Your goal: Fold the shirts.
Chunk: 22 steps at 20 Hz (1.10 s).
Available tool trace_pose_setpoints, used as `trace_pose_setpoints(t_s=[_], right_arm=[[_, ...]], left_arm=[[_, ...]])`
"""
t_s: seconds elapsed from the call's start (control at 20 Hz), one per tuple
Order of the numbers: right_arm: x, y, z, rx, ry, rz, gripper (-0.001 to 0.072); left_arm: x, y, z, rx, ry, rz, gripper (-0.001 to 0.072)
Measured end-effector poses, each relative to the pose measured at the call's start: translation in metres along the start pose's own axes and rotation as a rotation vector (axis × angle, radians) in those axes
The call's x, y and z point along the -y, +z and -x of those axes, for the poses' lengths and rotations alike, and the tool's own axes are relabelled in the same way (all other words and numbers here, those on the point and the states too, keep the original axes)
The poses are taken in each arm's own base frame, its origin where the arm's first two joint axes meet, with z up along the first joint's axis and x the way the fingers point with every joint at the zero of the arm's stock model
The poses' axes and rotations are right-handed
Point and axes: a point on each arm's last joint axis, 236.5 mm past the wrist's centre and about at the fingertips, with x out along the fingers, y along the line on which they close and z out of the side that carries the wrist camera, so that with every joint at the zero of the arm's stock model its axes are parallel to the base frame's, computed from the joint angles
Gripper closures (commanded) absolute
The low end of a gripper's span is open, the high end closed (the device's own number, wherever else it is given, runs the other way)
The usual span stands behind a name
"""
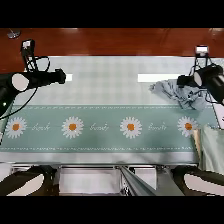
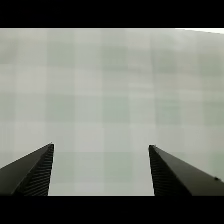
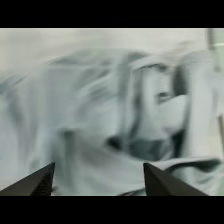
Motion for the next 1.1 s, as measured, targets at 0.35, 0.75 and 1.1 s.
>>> trace_pose_setpoints(t_s=[0.35, 0.75, 1.1], right_arm=[[0.034, -0.052, -0.070, -0.236, 0.040, -0.197, 0.0637], [0.016, 0.034, 0.018, -0.114, 0.266, -0.209, 0.0687], [0.051, 0.183, 0.281, 0.580, 0.419, -0.214, 0.0688]], left_arm=[[-0.014, -0.031, -0.022, -0.118, 0.027, 0.018, 0.0004], [-0.046, -0.056, 0.025, -0.328, 0.120, -0.012, 0.0005], [-0.021, -0.075, 0.130, -0.179, 0.039, 0.024, 0.0005]])
